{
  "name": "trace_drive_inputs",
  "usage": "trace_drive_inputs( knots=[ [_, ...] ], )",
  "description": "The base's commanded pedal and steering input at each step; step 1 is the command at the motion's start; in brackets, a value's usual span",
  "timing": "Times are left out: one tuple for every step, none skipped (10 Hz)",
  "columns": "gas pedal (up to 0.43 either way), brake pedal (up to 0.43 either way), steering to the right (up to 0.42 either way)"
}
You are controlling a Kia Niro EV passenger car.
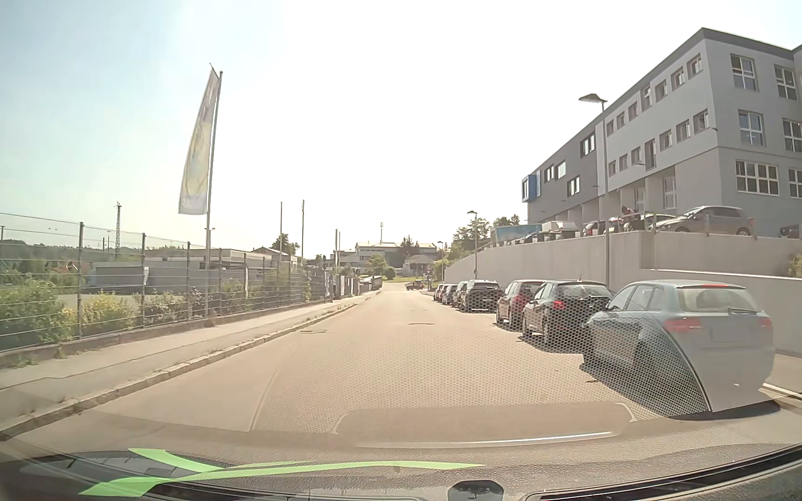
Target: Follow the waypoints while adhering to traffic rules and regulations
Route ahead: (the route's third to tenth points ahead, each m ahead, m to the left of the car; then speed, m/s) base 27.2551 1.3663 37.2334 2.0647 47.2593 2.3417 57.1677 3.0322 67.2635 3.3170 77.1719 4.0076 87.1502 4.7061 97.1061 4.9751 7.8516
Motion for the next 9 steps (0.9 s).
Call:
trace_drive_inputs(
  knots=[
    [0.047,0.000,-0.008],
    [0.047,0.000,-0.008],
    [0.047,0.000,-0.008],
    [0.047,0.000,-0.007],
    [0.047,0.000,-0.006],
    [0.047,0.000,-0.006],
    [0.047,0.000,-0.006],
    [0.047,0.000,-0.006],
    [0.047,0.000,-0.006]
  ],
)
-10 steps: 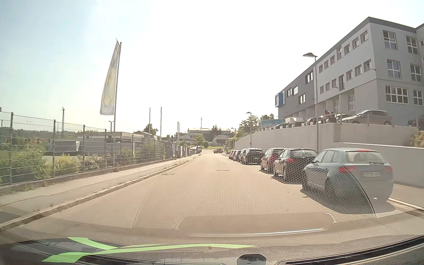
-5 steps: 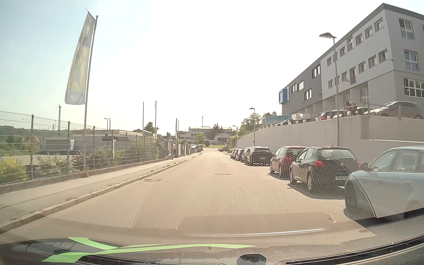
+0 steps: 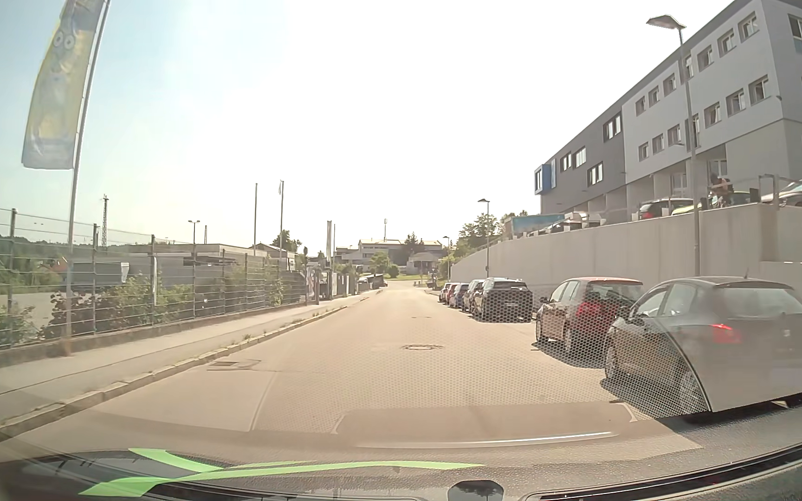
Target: Follow the waypoints while adhering to traffic rules and regulations
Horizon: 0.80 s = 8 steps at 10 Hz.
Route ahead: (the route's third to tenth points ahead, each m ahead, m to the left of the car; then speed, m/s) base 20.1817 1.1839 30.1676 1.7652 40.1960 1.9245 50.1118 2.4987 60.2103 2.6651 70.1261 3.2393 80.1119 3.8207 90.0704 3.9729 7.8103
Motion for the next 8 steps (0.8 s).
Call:
trace_drive_inputs(
  knots=[
    [0.047,0.000,-0.006],
    [0.047,0.000,-0.006],
    [0.047,0.000,-0.006],
    [0.047,0.000,-0.006],
    [0.047,0.000,-0.006],
    [0.047,0.000,-0.006],
    [0.047,0.000,-0.006],
    [0.047,0.000,-0.006]
  ],
)
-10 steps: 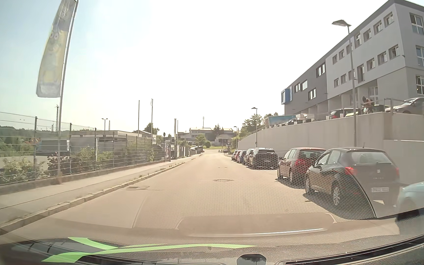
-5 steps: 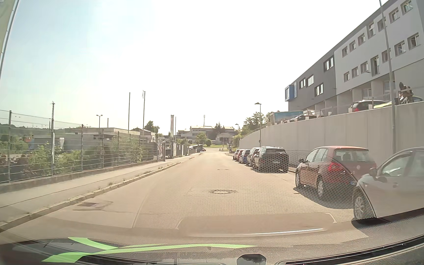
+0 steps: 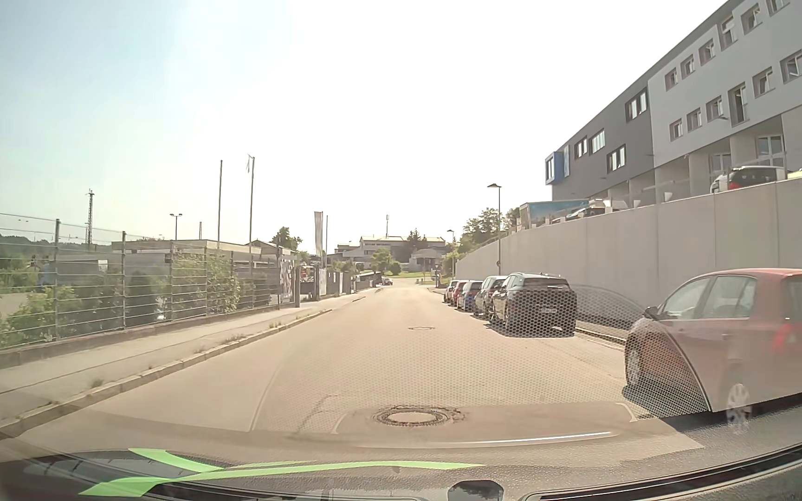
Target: Follow the waypoints while adhering to traffic rules and regulations
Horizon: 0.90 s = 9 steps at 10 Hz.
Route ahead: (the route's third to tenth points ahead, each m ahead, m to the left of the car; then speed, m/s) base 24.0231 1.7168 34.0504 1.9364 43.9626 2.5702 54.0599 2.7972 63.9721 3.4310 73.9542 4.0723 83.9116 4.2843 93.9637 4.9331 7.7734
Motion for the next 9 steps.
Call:
trace_drive_inputs(
  knots=[
    [0.047,0.000,-0.006],
    [0.047,0.000,-0.006],
    [0.047,0.000,-0.006],
    [0.047,0.000,-0.006],
    [0.047,0.000,-0.006],
    [0.047,0.000,-0.006],
    [0.047,0.000,-0.006],
    [0.047,0.000,-0.006],
    [0.047,0.000,-0.006]
  ],
)
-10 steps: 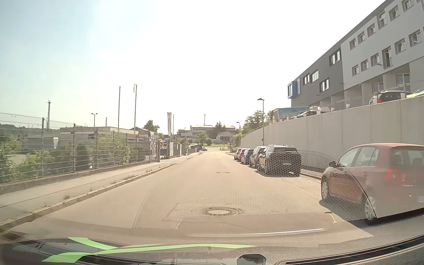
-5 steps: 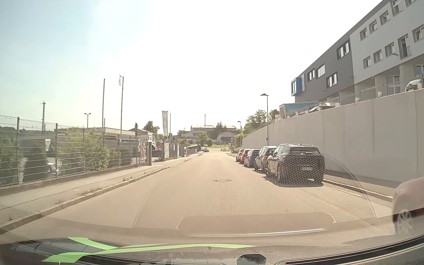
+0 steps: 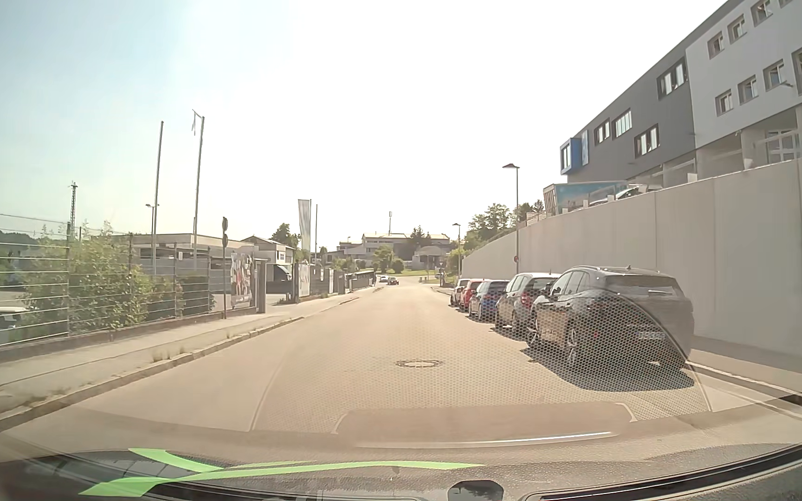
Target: Follow the waypoints while adhering to traffic rules and regulations
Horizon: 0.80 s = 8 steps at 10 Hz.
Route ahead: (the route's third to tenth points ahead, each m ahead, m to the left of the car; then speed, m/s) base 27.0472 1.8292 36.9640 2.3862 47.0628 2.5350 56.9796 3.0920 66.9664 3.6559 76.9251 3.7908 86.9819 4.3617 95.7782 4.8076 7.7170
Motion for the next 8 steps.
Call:
trace_drive_inputs(
  knots=[
    [0.047,0.000,-0.006],
    [0.047,0.000,-0.006],
    [0.047,0.000,-0.006],
    [0.047,0.000,-0.006],
    [0.047,0.000,-0.006],
    [0.047,0.000,-0.006],
    [0.047,0.000,-0.007],
    [0.047,0.000,-0.006]
  ],
)
